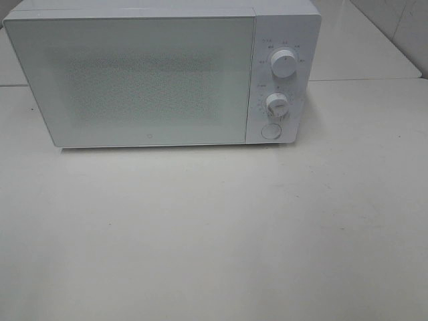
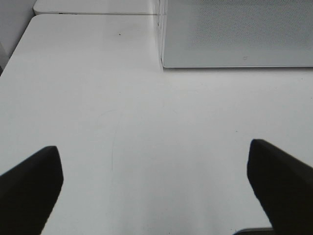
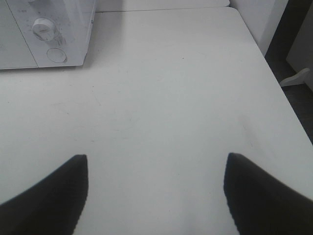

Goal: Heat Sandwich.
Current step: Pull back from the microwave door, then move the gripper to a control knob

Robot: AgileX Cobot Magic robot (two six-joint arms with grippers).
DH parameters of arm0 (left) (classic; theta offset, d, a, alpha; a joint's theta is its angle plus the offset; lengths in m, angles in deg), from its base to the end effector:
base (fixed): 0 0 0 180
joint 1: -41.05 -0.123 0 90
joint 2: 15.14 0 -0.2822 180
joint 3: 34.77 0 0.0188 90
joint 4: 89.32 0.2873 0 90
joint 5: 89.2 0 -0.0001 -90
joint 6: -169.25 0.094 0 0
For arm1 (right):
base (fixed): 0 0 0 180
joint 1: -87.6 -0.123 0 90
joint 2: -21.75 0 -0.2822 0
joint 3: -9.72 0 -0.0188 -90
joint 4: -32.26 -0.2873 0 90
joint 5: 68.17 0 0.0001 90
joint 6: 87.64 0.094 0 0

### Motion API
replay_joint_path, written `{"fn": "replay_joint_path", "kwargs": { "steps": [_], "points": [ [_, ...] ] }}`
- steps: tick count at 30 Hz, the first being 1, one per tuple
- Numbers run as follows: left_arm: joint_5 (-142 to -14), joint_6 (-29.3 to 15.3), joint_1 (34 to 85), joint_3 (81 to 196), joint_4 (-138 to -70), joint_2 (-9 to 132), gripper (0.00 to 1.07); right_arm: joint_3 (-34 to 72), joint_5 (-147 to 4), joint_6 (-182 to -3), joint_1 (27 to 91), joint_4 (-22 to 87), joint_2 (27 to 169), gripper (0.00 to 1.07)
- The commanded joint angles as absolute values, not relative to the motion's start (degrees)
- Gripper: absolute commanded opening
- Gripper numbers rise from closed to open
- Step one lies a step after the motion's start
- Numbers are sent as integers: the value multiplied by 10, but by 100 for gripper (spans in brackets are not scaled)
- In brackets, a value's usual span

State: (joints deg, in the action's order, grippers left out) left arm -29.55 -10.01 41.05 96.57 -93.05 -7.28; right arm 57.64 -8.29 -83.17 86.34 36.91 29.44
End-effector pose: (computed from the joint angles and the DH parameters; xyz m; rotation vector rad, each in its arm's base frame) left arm 0.0339 -0.0053 0.2944 0.0152 2.0265 -0.0696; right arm 0.0316 -0.0059 0.2982 0.0600 2.0123 -0.0330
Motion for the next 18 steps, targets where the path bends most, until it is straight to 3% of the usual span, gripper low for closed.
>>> {"fn": "replay_joint_path", "kwargs": {
  "steps": [1,18],
  "points": [
    [-299,-101,410,964,-933,-88,97,579,-88,-834,862,371,278,74],
    [-299,-101,410,964,-932,-90,97,579,-88,-834,862,371,283,74]
  ]
}}
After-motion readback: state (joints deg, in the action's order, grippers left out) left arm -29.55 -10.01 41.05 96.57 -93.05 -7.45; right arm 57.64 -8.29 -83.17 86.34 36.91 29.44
